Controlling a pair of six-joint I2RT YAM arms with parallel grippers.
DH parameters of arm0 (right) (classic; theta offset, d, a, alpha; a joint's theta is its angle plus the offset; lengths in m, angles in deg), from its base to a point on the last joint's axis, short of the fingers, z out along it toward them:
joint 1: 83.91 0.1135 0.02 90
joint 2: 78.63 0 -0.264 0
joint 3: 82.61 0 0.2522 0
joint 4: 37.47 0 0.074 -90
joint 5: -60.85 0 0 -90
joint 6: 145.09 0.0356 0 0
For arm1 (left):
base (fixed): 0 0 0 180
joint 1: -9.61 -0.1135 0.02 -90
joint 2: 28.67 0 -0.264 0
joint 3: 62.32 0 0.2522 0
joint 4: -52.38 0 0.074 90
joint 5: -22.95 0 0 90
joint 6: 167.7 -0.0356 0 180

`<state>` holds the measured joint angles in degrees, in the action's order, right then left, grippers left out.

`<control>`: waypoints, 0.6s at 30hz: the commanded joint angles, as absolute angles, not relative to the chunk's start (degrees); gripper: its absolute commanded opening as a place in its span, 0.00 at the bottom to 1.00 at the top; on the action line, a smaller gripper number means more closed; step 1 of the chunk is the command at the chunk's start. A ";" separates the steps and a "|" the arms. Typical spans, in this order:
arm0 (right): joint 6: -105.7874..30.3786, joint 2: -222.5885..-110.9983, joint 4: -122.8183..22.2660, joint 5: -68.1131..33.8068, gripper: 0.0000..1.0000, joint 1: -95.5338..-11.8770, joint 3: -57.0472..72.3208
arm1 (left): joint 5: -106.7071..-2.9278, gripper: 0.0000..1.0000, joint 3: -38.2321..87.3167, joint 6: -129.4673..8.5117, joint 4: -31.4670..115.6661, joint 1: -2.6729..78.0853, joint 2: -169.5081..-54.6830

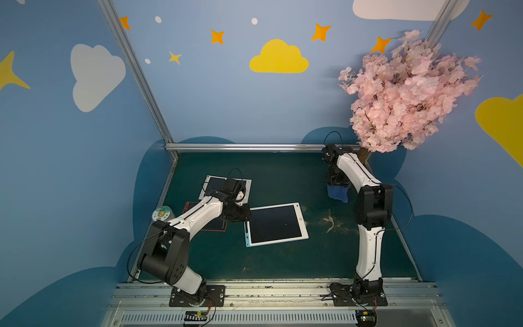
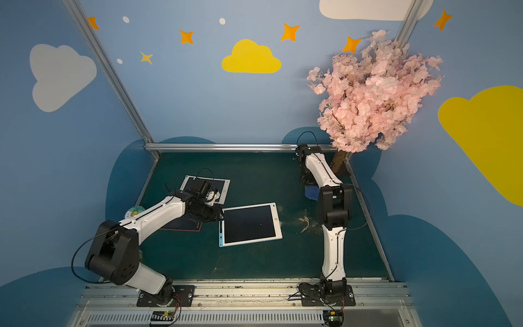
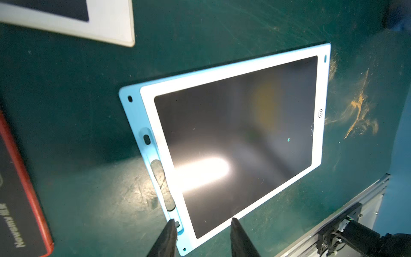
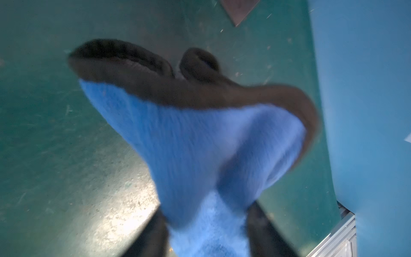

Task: Wipe the drawing tablet
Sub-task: Place the cleaning item at the center of the board.

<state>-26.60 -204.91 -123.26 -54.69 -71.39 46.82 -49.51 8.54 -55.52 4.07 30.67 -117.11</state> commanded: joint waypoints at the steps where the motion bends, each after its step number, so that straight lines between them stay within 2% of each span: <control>1: -29.01 -198.33 -123.08 -52.39 0.94 -70.15 43.26 | -45.78 0.41 7.08 -54.41 7.07 29.94 -115.28; 5: -31.27 -187.39 -115.23 -45.03 0.94 -68.33 30.61 | -43.62 0.42 4.79 -53.34 9.15 29.16 -115.55; 11: -35.98 -177.00 -112.68 -39.53 0.94 -60.71 17.81 | -41.61 0.42 1.98 -51.55 11.61 29.06 -116.07; 15: -33.93 -173.94 -112.36 -40.26 0.94 -58.66 12.27 | -40.33 0.42 1.89 -51.48 11.54 29.04 -116.82; 18: -35.08 -172.89 -108.15 -31.57 0.93 -58.44 8.87 | -40.40 0.42 2.11 -51.52 11.21 29.03 -117.32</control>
<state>-34.12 -174.18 -111.91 -38.61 -58.00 11.15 -41.83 1.92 -51.70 10.94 29.22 -116.85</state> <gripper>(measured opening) 0.934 0.418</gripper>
